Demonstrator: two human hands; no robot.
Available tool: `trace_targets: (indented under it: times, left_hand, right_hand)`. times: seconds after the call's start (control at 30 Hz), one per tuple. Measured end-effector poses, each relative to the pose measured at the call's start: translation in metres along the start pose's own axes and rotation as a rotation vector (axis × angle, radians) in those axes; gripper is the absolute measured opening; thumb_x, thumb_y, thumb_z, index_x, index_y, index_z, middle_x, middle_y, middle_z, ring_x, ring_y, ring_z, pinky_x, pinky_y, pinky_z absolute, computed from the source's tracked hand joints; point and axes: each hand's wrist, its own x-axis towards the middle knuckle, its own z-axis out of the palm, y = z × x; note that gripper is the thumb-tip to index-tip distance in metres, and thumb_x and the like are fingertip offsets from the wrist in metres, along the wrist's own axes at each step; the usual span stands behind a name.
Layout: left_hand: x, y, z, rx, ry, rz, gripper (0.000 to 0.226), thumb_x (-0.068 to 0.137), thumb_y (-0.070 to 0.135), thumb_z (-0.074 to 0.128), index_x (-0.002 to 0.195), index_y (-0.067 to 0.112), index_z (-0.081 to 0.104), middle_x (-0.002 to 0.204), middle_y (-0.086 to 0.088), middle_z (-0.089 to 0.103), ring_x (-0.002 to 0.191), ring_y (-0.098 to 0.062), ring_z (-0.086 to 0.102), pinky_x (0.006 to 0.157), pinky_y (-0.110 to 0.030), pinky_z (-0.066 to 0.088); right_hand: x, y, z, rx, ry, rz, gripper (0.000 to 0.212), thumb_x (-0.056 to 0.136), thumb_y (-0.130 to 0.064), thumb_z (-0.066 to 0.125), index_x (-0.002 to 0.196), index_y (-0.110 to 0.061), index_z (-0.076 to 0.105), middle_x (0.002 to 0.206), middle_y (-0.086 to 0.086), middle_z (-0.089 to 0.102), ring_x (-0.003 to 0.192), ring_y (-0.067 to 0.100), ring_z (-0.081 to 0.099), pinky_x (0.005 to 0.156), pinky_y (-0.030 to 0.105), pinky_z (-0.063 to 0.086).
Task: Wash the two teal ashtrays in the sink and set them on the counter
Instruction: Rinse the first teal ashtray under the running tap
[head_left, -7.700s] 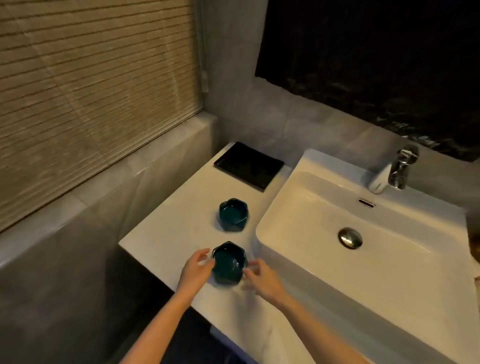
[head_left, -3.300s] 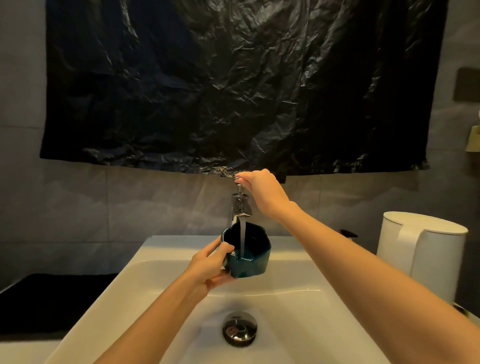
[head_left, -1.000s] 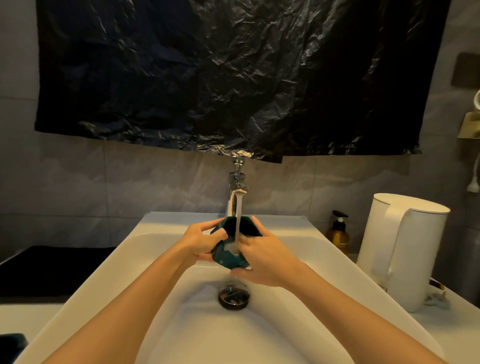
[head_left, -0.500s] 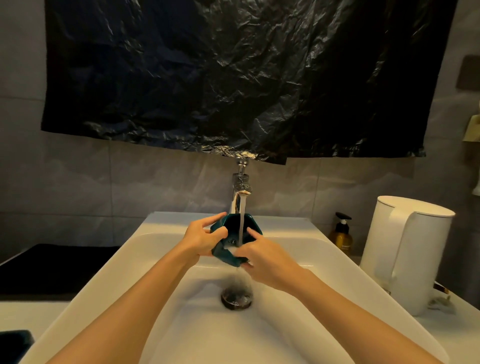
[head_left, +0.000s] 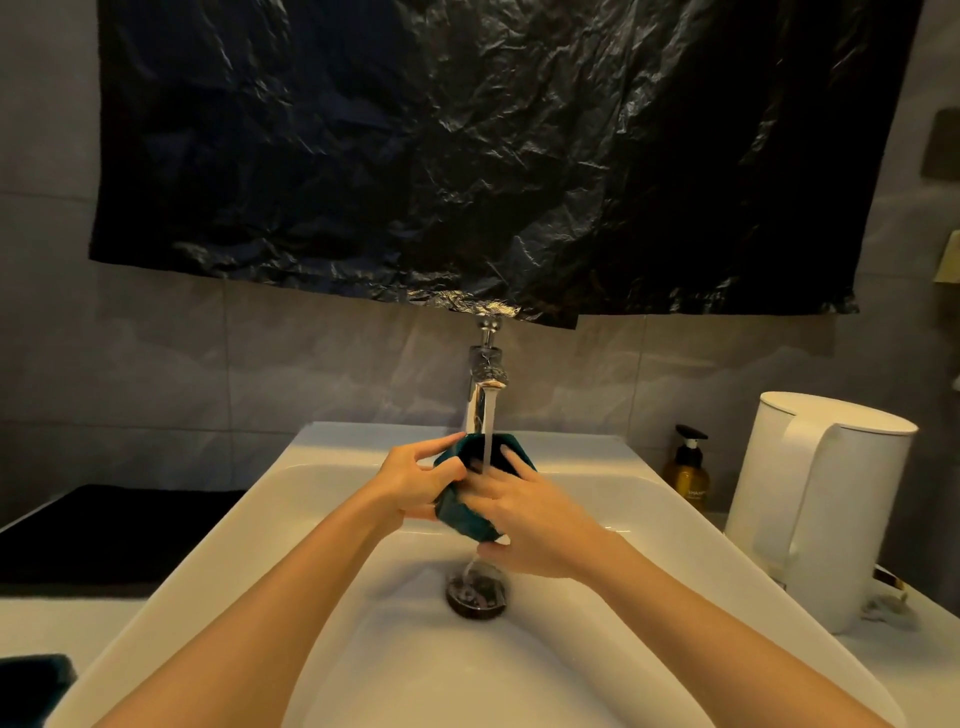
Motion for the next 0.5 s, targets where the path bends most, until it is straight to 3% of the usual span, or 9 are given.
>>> trace_targets:
  times: [0.1,0.23,0.37,0.47,0.5]
  left_hand:
    - [0.001,0.0006,-0.0015,-0.037,0.039,-0.027,0.037,0.092,0.013,0.057,0.127,0.025,0.058,0.114,-0.01,0.061,0.096,-0.027,0.063,0.064,-0.031,0.058]
    - [0.0019,0.0,-0.0028,-0.048,0.015,-0.039,0.036,0.093,0.013,0.056,0.126,0.026,0.058,0.117,-0.011,0.061,0.096,-0.026,0.063,0.064,-0.03,0.058]
    - [0.0027,0.0003,0.0005,-0.051,0.006,-0.049,0.035,0.092,0.012,0.056,0.125,0.026,0.059,0.11,-0.011,0.063,0.086,-0.023,0.066,0.062,-0.031,0.058]
    - [0.0046,-0.0014,-0.0023,-0.051,0.03,-0.058,0.038,0.091,0.014,0.059,0.127,0.026,0.058,0.119,-0.014,0.061,0.099,-0.03,0.064,0.071,-0.037,0.058]
    - [0.0046,-0.002,-0.0029,-0.042,0.027,-0.06,0.038,0.091,0.015,0.058,0.128,0.026,0.057,0.12,-0.013,0.06,0.1,-0.031,0.063,0.072,-0.037,0.058]
  right_hand:
    - [-0.0026,0.0028,-0.0041,-0.083,-0.004,0.053,0.075,0.086,-0.036,0.063,0.149,-0.016,0.028,0.154,0.003,0.033,0.145,0.021,0.021,0.111,0.029,-0.018]
    - [0.0013,-0.0033,-0.0029,-0.019,0.006,-0.004,0.065,0.087,-0.035,0.062,0.145,-0.017,0.037,0.148,0.0,0.043,0.144,0.02,0.024,0.114,0.032,-0.014]
    - [-0.0001,0.0041,-0.0041,-0.085,-0.029,0.106,0.075,0.085,-0.044,0.063,0.145,-0.012,0.034,0.148,0.005,0.041,0.139,0.023,0.032,0.119,0.032,0.005]
    - [-0.0027,-0.002,-0.0064,0.002,-0.044,0.113,0.065,0.09,-0.037,0.059,0.146,-0.016,0.035,0.149,0.001,0.04,0.135,0.022,0.037,0.113,0.032,0.027]
    - [-0.0021,-0.0054,-0.0069,0.035,-0.03,0.088,0.063,0.09,-0.034,0.06,0.146,-0.018,0.036,0.149,-0.001,0.041,0.136,0.022,0.036,0.114,0.032,0.027]
